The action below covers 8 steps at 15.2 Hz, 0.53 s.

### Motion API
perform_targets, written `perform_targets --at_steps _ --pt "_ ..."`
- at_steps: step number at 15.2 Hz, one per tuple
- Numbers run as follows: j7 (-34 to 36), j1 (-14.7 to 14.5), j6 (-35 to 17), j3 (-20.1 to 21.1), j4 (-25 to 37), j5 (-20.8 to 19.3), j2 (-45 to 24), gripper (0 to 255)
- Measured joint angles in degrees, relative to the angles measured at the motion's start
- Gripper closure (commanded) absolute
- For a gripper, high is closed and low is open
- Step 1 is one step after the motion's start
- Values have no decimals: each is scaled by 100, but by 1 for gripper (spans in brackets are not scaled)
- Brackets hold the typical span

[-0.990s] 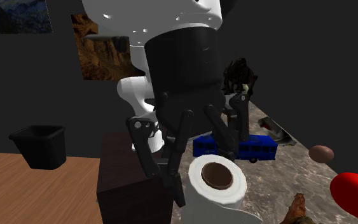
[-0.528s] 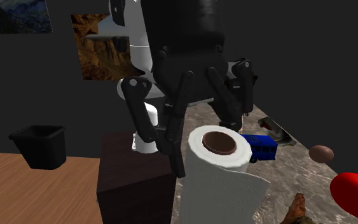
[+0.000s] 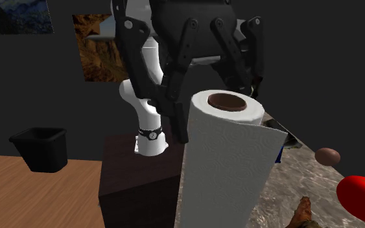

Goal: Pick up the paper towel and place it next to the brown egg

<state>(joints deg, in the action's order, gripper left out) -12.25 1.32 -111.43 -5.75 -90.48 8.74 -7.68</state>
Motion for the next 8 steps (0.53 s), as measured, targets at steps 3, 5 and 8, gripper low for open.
perform_targets --at_steps 3,5,8 --pt "47 -5 237 4 280 -12 -38 255" --pt "59 4 403 -2 471 -13 -64 255" --pt "88 12 653 -5 763 -17 -104 255"
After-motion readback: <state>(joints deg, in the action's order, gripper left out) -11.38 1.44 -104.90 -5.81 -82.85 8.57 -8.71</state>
